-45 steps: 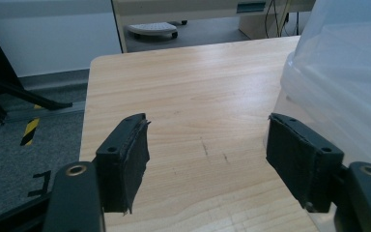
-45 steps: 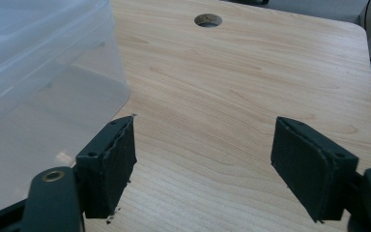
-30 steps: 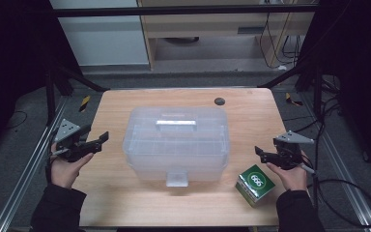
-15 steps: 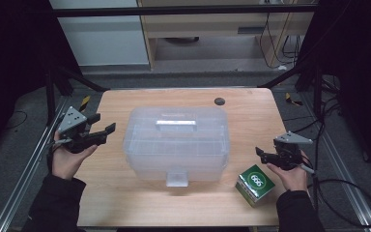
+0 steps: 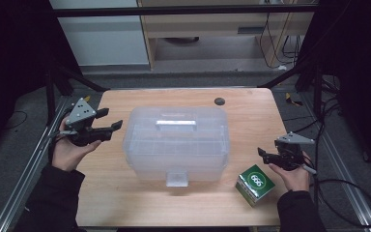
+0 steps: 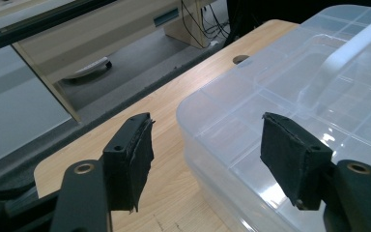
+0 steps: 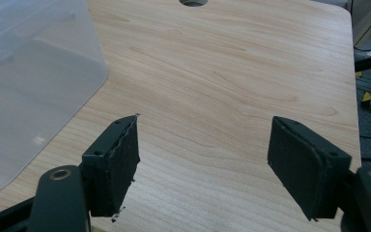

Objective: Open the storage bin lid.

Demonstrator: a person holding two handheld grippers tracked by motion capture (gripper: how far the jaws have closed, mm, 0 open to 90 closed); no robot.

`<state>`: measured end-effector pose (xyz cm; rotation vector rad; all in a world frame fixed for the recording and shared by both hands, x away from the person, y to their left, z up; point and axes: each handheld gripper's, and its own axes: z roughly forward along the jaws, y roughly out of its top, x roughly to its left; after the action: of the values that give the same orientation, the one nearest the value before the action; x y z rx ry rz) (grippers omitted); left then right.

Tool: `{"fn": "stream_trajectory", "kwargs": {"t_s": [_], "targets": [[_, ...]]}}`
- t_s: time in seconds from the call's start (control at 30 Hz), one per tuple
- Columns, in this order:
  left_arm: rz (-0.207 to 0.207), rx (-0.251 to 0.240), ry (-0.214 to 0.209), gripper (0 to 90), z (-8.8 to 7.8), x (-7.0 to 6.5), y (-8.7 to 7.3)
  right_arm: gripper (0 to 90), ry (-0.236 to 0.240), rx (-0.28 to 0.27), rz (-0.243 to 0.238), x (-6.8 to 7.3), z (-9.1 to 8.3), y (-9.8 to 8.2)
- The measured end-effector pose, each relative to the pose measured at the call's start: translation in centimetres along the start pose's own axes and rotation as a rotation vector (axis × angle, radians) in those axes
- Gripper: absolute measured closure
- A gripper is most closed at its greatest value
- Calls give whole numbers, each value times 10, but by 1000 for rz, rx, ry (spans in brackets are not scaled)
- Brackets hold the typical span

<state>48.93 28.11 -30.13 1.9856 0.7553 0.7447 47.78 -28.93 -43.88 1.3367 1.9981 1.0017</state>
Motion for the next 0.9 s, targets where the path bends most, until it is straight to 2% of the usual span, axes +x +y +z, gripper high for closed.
{"fn": "stream_trajectory", "kwargs": {"t_s": [0.1,0.13,0.17,0.2,0.23,0.27,0.43,0.47,0.57,0.67,0.9], "targets": [[57,18,-19,359,-1,-6,11,267,-1,0,5,0,-1,1],[57,18,-19,360,-1,-6,11,267,-1,0,5,0,-1,1],[84,15,-42,362,-1,-9,16,267,-3,0,1,0,-1,2],[84,15,-42,369,-1,-9,16,267,-3,0,1,0,-1,2],[96,14,-62,369,-1,-11,19,267,-3,0,1,0,-2,2],[143,20,-81,376,-2,-16,23,266,-4,2,4,-1,-2,2],[186,42,-102,383,3,-26,31,268,-8,13,5,0,-1,2],[186,42,-102,383,3,-26,31,268,-8,13,5,0,-1,2],[221,75,-107,383,7,-32,37,261,-20,20,13,-1,-1,3],[244,84,-106,380,10,-36,41,261,-22,16,12,-2,-2,3],[267,94,-121,389,18,-43,45,265,-21,26,12,-1,-1,2]]}}
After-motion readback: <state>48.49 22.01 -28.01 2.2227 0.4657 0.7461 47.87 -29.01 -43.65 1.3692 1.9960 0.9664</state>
